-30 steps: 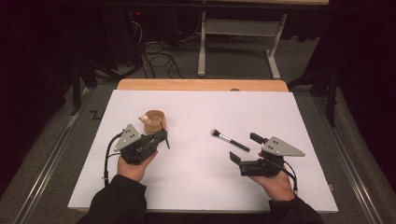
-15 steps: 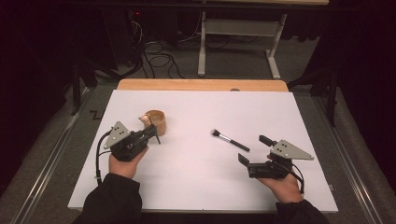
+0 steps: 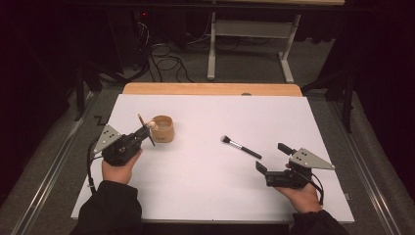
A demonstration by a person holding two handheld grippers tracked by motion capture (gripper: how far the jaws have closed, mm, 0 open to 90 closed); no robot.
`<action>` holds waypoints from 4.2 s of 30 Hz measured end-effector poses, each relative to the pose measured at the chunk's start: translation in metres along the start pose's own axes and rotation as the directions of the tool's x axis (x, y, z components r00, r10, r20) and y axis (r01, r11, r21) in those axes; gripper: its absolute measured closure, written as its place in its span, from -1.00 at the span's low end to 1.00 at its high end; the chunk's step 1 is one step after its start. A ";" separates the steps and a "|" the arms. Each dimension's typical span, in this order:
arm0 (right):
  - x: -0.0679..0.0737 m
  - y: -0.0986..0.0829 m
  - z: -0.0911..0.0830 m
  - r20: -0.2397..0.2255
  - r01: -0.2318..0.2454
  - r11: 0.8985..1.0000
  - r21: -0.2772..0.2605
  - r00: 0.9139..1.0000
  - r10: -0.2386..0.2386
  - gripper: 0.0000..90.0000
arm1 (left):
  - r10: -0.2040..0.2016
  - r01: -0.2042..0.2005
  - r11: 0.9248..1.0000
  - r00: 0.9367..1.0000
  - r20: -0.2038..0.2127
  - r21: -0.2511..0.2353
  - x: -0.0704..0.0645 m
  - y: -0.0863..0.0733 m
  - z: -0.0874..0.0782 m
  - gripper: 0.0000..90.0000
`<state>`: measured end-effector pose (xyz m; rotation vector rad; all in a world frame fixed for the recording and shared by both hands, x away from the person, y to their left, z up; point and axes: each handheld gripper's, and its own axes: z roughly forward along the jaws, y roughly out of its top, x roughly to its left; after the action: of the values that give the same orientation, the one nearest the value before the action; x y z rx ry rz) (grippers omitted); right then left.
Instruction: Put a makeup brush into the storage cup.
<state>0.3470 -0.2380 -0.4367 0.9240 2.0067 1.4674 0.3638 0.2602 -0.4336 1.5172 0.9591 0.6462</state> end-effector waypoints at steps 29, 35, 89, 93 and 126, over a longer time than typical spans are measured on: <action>0.002 -0.007 0.004 0.006 0.001 1.000 0.013 1.000 -0.001 -0.97 | -0.089 0.089 0.996 0.996 -0.001 -0.016 0.000 0.030 0.016 0.85; 0.002 -0.007 0.003 0.006 0.001 1.000 0.009 1.000 -0.001 -0.96 | -0.073 0.073 0.997 0.997 -0.017 -0.006 0.002 0.038 0.024 0.85; 0.005 -0.008 0.005 -0.008 0.004 1.000 0.017 1.000 -0.004 -0.92 | -0.025 0.034 0.997 0.991 -0.135 0.066 0.028 0.054 0.070 0.85; 0.005 -0.008 0.005 -0.009 0.005 1.000 0.014 1.000 -0.005 -0.92 | -0.032 0.043 0.996 0.990 -0.141 0.076 0.030 0.050 0.071 0.85; 0.006 -0.010 0.006 -0.008 0.011 0.999 0.032 1.000 -0.011 -0.88 | -0.087 0.107 0.984 0.987 -0.137 0.145 0.035 0.017 0.075 0.84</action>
<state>0.3451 -0.2310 -0.4483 0.9201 2.0434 1.4389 0.4476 0.2508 -0.4347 1.5650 1.1976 0.6199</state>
